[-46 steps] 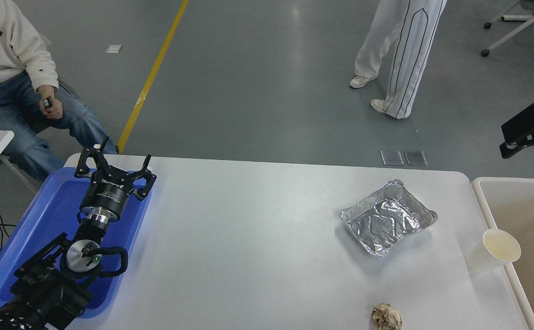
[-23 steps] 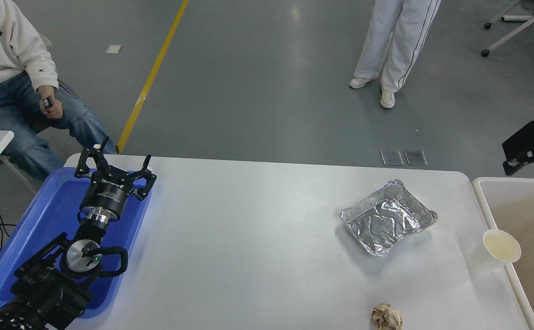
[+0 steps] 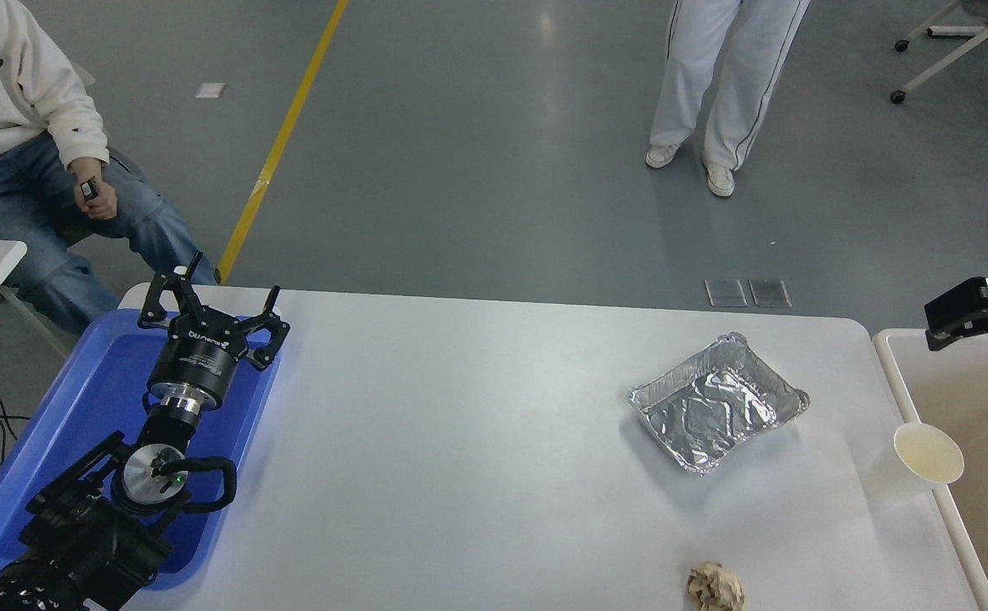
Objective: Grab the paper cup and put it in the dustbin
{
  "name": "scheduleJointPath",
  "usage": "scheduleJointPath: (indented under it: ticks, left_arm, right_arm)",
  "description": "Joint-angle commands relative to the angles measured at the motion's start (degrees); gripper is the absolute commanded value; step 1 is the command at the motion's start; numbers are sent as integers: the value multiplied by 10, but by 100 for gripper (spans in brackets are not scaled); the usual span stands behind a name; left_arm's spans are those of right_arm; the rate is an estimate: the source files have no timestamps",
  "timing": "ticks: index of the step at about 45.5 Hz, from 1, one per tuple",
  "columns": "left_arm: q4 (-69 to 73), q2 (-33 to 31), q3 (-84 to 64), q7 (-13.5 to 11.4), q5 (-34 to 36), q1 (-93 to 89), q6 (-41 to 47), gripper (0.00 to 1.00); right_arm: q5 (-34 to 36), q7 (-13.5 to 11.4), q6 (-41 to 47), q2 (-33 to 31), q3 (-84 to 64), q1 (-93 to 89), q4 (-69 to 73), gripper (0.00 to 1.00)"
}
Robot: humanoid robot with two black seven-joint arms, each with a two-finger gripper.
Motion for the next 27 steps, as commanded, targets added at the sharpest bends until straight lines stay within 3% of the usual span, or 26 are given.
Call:
scheduleJointPath:
  ticks: [1, 11, 27]
  left_arm:
    - [0, 0, 0, 0, 0, 0, 0, 100]
    - [0, 0, 0, 0, 0, 1, 0, 100]
    - [0, 0, 0, 0, 0, 0, 0, 100]
  right_arm:
    - [-48, 0, -22, -15, 43, -88, -59, 100]
    - [-114, 0, -22, -51, 124, -187, -106, 100]
    - [-120, 0, -24, -67, 208, -336, -214, 100]
